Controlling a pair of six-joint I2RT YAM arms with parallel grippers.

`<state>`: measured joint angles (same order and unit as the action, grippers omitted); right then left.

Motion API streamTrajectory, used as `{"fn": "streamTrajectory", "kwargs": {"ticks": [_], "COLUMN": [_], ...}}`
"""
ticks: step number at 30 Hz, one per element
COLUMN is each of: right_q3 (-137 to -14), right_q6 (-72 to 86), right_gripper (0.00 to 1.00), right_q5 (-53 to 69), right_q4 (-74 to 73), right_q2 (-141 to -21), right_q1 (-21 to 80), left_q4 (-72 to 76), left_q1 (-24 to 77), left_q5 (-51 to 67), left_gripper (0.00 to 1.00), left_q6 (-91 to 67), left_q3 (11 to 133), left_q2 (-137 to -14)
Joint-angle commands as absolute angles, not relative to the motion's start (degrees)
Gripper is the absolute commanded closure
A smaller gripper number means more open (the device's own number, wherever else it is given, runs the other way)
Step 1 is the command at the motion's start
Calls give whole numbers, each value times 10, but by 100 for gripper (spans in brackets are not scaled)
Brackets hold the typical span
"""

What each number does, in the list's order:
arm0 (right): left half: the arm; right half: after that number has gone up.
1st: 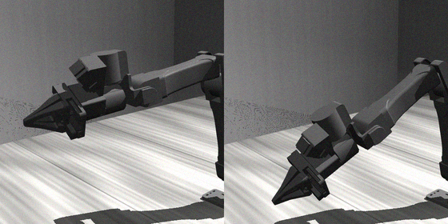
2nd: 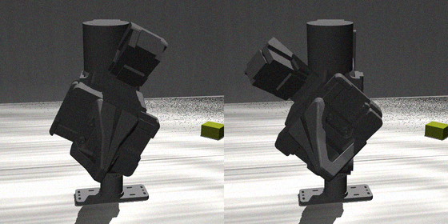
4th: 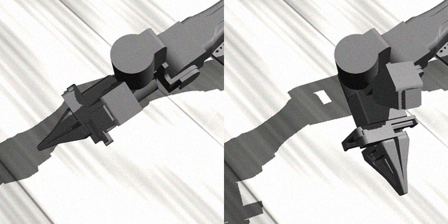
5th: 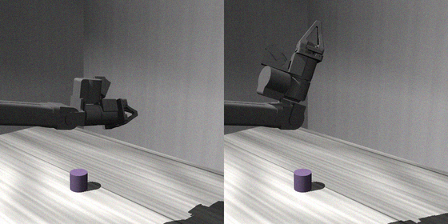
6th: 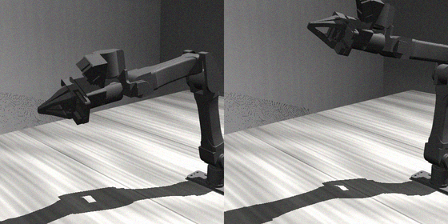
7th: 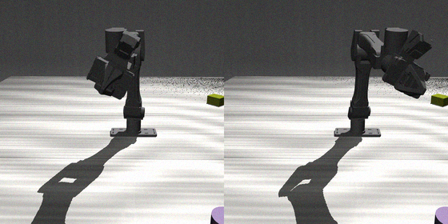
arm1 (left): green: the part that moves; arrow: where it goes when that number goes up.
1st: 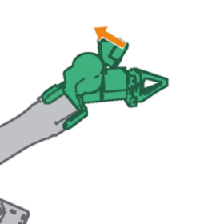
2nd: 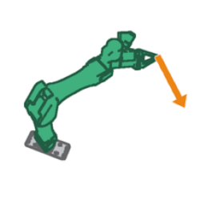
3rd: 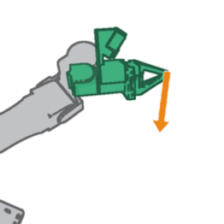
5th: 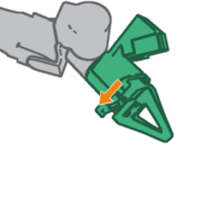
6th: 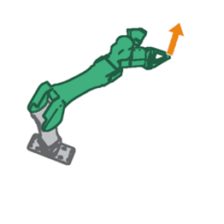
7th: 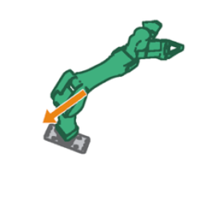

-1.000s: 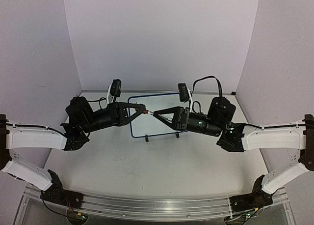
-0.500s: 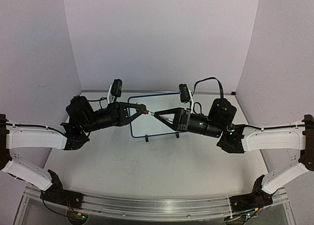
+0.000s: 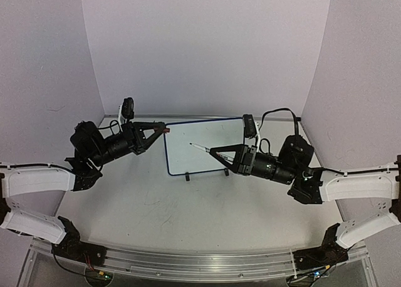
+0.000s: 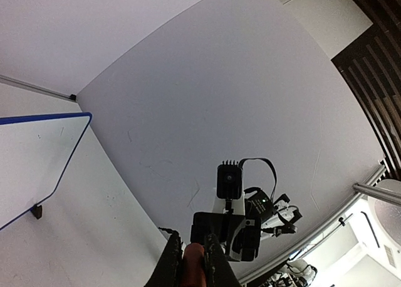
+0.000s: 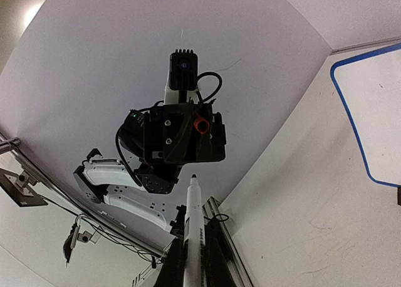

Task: Write a sentence on the whiteboard
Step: Open the pen cap, then place the pen cap at the center of the board.

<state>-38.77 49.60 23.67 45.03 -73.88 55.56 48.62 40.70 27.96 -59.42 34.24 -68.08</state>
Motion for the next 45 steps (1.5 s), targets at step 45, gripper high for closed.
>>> {"fn": "streamTrajectory", "kwargs": {"ticks": [45], "right_q3": [-422], "right_q6": [329], "right_gripper": [100], "right_q5": [207], "right_q4": [58], "right_q2": [-624], "right_q1": [420], "left_q4": [-182], "left_q1": [400], "left_q5": [137], "left_gripper": [88], "left_q6": [-387], "left_q3": [436], "left_q2": [-844]}}
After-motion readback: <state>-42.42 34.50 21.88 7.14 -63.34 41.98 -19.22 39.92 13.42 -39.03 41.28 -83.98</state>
